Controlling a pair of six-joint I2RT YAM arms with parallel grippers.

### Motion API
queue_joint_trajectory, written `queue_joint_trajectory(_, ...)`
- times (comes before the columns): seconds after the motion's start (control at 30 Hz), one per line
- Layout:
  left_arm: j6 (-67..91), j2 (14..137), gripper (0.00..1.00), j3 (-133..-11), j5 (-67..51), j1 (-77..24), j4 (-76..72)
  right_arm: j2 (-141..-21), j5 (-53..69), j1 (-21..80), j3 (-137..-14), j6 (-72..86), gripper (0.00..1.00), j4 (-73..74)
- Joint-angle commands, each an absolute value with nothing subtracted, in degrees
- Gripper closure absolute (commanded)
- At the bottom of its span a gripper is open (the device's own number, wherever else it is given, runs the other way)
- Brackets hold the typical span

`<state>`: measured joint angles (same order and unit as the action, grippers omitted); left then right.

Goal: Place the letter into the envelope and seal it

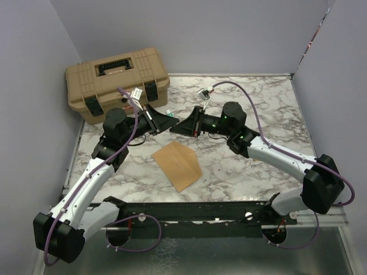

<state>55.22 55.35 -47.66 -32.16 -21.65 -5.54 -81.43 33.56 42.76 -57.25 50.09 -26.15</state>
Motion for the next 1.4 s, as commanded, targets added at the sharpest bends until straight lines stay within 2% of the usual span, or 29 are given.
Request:
queue_joint_trajectory(0.0, 52.1, 54.7, 1.00, -45.9, -31.7, -21.3, -8.6, -80.1, 34.2, 42.7, -58.1, 48.0, 0.62, -25.6)
queue_joint_trajectory(0.07, 48.6, 54.7, 1.00, -46.7, -32.5, -21.3, -8.6, -78.4, 33.5, 42.7, -59.5, 43.4, 0.43, -18.9)
queue_joint_trajectory(0.13, 43.7, 54.9, 1.00, -48.1, -34.2, -21.3, -7.6, -75.8, 32.1, 42.6, -61.1, 38.3, 0.36, -11.1)
queue_joint_trajectory(0.3, 31.2, 56.0, 1.00, -52.4, -42.2, -21.3, -4.3, -68.9, 30.2, 42.6, -65.6, 27.7, 0.30, 4.4)
queue_joint_trajectory(0.47, 21.2, 55.9, 1.00, -55.8, -52.8, -21.3, -2.1, -70.0, 28.4, 42.6, -74.0, 23.5, 0.30, 14.0)
queue_joint_trajectory(0.7, 18.6, 58.0, 1.00, -57.8, -64.4, -21.3, -2.0, -77.4, 35.2, 42.6, -83.6, 24.0, 0.42, 16.9)
queue_joint_trajectory(1.0, 18.3, 57.7, 1.00, -57.2, -66.3, -21.3, -2.0, -79.4, 39.8, 42.6, -84.3, 25.7, 0.51, 14.8)
queue_joint_trajectory(1.23, 18.3, 57.6, 1.00, -57.0, -68.5, -21.3, -2.1, -81.2, 36.2, 42.6, -85.1, 28.7, 0.77, 14.1)
queue_joint_trajectory(1.37, 18.1, 58.3, 1.00, -57.3, -69.5, -21.3, -2.1, -82.6, 35.1, 42.7, -86.3, 32.6, 0.87, 12.3)
